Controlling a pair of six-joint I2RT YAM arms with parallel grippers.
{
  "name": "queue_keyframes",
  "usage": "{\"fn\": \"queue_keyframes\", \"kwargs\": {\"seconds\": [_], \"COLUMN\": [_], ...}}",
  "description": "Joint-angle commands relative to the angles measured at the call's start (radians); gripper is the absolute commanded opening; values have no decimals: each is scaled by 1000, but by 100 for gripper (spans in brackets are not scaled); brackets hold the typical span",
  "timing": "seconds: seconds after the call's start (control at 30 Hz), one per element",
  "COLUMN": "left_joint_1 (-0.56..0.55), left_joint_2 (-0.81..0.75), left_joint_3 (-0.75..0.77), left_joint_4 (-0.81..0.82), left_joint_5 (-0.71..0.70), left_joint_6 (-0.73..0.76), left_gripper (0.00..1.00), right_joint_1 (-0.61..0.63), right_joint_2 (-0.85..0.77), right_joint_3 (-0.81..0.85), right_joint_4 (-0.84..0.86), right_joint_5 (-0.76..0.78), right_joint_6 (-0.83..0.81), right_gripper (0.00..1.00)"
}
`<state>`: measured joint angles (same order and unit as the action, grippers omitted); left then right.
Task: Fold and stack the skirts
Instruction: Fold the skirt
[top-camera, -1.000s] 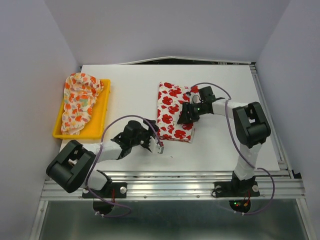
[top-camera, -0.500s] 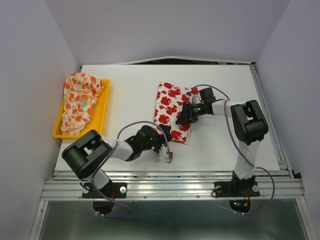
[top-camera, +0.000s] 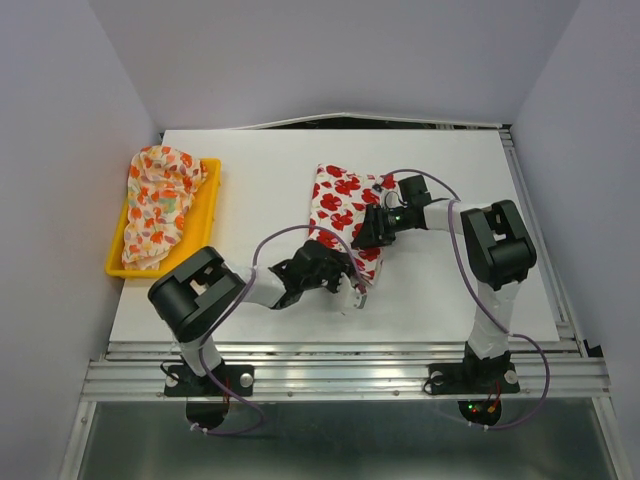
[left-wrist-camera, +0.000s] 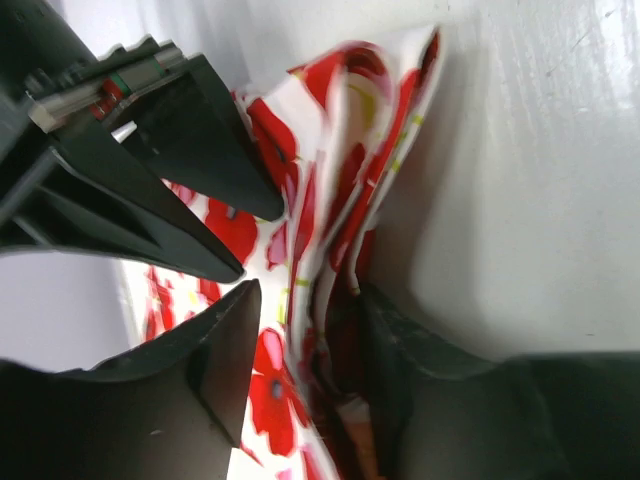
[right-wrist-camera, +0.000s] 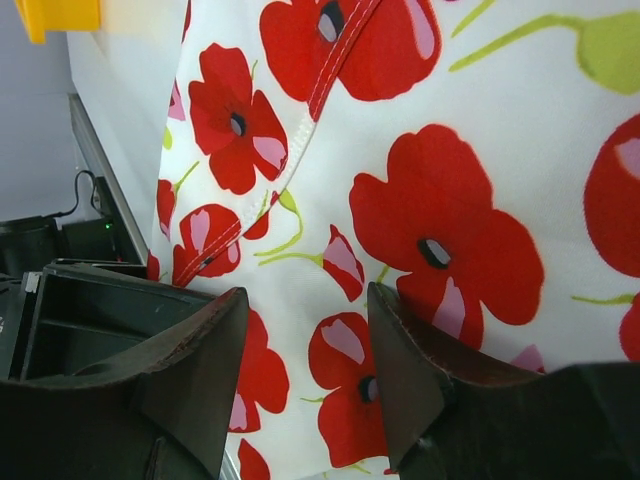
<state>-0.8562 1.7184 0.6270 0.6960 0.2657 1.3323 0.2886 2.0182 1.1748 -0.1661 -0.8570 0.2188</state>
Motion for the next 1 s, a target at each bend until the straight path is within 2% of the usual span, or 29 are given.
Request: {"fn": "queue_keyframes", "kwargs": {"seconds": [0.0,0.03,0.2,0.3,0.33,0.4,0.53,0.57,0.7,0.83,0.87,0.97], "left_joint_1": [-9,-12,-26,-33,-40,-43,-52,-52,-58,-75,-79,-99], "left_joint_2": [-103,-118,-194,-184,-177,-154,-134,-134,-169,-224,-249,-295], "left_joint_3": [-18,-26,-10,29,57,86,138,143,166,197,200,212], "left_joint_4": [-21,-32,-185,-327,-357,-441,-538,-552,-677,-828,-854,-944], "left_joint_5": [-9,-19,-62,-48,-46,-28,-2,0,33,75,92,110], "left_joint_6": [-48,-64,-143,-142,-151,-177,-226,-231,-258,-301,-320,-344], "left_gripper": [43,37,30,17,7,0,0,0,0,0,0,0], "right_joint_1": [9,9,9,9,9,9,9,9,9,-12,-12,-12], "right_joint_2": [67,62,37,21,8,-7,-38,-45,-47,31,49,135], "right_joint_3": [-32,-36,-52,-38,-29,21,152,178,295,434,483,542], "right_joint_4": [-52,-52,-50,-52,-59,-78,-136,-148,-162,-161,-155,-142], "right_joint_5": [128,127,130,119,118,101,93,99,257,367,384,400], "right_joint_6": [-26,-24,-24,-13,-4,13,-4,-19,-79,-151,-186,-241], "right_gripper": [57,57,56,56,57,60,65,72,81,78,71,61]}}
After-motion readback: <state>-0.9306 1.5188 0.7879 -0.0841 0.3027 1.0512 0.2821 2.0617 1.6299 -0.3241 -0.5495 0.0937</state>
